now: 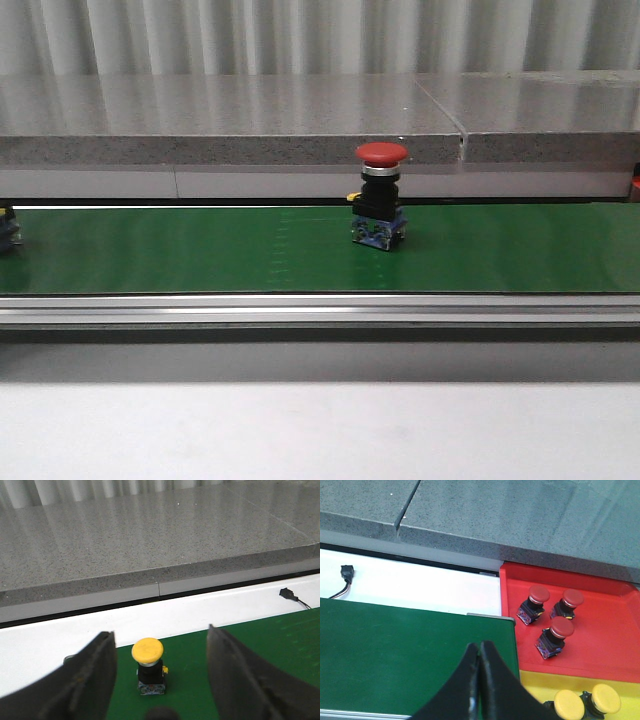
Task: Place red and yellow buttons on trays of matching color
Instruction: 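Place the yellow button on the belt and open the left gripper, then move the right gripper over the red button arriving at the belt end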
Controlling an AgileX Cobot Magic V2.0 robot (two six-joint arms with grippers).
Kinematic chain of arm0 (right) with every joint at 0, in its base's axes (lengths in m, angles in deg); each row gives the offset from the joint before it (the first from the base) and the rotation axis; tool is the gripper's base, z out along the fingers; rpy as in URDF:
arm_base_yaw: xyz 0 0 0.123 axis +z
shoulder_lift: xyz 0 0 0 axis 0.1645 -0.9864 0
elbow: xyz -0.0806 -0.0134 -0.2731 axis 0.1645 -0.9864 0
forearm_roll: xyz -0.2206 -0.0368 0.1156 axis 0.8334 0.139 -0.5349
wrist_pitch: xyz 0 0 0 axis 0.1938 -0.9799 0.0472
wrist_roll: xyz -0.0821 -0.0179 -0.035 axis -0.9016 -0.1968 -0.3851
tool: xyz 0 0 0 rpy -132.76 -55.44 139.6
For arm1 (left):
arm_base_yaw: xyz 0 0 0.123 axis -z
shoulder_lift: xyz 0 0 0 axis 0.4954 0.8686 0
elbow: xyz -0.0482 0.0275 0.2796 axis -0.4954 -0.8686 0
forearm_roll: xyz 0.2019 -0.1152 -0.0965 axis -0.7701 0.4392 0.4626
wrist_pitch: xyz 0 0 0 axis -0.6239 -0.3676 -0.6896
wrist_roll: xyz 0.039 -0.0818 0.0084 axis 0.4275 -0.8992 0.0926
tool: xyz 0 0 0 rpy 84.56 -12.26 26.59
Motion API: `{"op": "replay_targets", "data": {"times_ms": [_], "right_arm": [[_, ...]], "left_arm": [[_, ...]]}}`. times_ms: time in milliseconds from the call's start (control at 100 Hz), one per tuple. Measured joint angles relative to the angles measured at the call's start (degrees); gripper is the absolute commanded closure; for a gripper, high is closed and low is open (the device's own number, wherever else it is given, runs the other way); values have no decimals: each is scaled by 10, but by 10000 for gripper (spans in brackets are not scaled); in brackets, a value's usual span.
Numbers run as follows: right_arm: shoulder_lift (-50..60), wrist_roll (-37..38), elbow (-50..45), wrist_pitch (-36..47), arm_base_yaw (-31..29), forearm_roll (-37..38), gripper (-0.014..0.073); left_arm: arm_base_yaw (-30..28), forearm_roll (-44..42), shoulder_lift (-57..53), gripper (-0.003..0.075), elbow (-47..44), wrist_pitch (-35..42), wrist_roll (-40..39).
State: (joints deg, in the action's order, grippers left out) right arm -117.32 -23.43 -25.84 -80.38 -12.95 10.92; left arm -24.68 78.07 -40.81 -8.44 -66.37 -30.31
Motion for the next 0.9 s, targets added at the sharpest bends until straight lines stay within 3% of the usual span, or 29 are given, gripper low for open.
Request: {"op": "replay_targets", "data": {"times_ms": [190, 510, 610, 750, 820, 900], "right_arm": [[0, 0, 0, 0, 0, 0, 661], [0, 0, -1, 1, 0, 0, 635], [0, 0, -1, 0, 0, 0, 487], [0, 0, -1, -18, 0, 0, 75], [0, 0, -1, -29, 0, 0, -69], [0, 0, -1, -39, 0, -1, -47]], "left_arm": [[0, 2, -66, 742, -40, 1, 0], [0, 2, -78, 740, -45, 2, 0], [0, 3, -78, 740, -45, 2, 0], [0, 3, -78, 740, -46, 2, 0], [0, 3, -78, 740, -46, 2, 0], [0, 3, -78, 740, -46, 2, 0]]}}
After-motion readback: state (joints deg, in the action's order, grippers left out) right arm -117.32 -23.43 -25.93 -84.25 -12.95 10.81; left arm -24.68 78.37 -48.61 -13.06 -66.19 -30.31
